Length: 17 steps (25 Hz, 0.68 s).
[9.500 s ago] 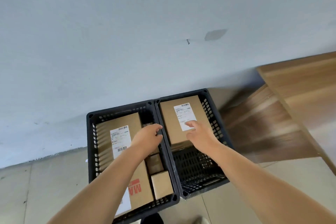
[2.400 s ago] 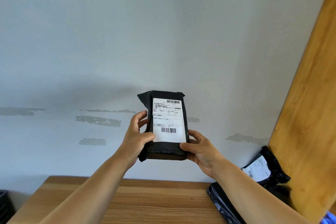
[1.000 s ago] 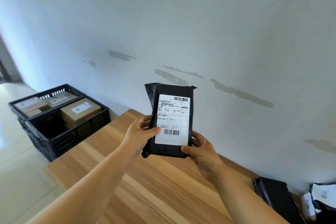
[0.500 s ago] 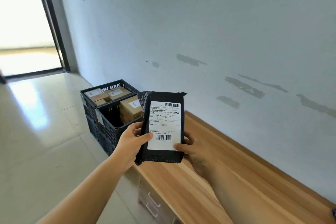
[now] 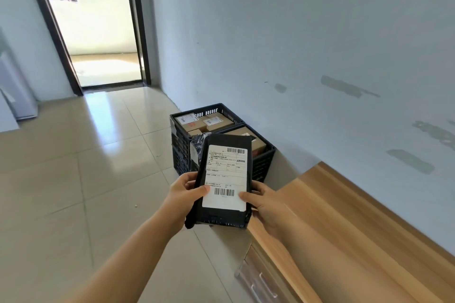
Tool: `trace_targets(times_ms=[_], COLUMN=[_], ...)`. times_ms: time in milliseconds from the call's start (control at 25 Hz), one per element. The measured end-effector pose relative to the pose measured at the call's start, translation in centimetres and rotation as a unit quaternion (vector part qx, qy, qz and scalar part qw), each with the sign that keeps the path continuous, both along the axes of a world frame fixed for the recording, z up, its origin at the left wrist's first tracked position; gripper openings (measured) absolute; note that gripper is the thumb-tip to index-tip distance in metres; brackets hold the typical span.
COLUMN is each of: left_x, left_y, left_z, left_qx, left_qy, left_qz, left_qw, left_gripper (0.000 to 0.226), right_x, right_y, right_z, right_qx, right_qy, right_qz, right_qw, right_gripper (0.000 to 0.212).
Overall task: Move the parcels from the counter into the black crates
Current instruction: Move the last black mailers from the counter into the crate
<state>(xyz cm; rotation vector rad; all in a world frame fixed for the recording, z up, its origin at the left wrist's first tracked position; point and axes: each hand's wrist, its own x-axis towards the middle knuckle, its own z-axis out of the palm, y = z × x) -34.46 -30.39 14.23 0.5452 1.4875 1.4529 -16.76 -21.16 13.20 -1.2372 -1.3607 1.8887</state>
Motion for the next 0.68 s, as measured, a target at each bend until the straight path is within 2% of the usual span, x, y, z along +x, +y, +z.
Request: trace_targets(times_ms=[280, 440, 680], left_x=[-10.0, -17.0, -24.9], left_y=[6.5, 13.3, 22.0], left_z=[-1.8, -1.9, -2.4], left_qx=[-0.035, -0.060, -0.092], left_qy=[0.019, 0.045, 0.073], left_qz=[0.022, 0.037, 0.026], left_qw=[0.999, 0.997, 0.993], left_gripper=[0.029, 0.029, 0.027], right_x=[-10.3, -17.2, -25.1], right_y=[7.6, 14.6, 23.1], right_z=[-3.8, -4.4, -5.6], right_qx=[-0.047, -0.088, -0.113], right_qy=[0.024, 0.049, 0.037], right_qz=[0.037, 0.069, 0.075], right_qw=[0.998, 0.993, 0.990], right_gripper=[0.048, 0.047, 0.054])
